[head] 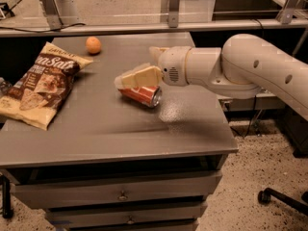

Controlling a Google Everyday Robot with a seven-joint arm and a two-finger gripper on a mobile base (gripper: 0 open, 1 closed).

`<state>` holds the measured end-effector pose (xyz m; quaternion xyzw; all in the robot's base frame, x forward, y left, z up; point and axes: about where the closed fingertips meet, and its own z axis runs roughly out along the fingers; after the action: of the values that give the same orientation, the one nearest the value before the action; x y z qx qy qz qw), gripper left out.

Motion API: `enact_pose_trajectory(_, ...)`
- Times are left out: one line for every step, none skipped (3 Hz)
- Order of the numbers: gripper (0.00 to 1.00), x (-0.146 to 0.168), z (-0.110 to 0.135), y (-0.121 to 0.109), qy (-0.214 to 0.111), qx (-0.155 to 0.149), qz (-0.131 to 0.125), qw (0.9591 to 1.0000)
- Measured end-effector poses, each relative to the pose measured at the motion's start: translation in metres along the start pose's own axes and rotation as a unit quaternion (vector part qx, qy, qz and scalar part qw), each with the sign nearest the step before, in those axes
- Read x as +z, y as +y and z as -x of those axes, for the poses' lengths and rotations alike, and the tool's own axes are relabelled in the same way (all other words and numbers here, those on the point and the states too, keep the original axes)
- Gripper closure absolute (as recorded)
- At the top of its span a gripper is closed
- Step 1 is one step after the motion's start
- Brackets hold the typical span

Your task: Knock coke can over

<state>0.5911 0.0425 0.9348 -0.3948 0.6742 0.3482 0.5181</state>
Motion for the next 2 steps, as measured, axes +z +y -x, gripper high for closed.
enact_pose_trajectory(0.0, -0.004, -0.003, 0.005, 0.007, -0.004, 0.007, 0.9999)
enact_pose_trajectory(0.0, -0.025, -0.022, 0.007, 0.019, -0.015, 0.014, 0.9996)
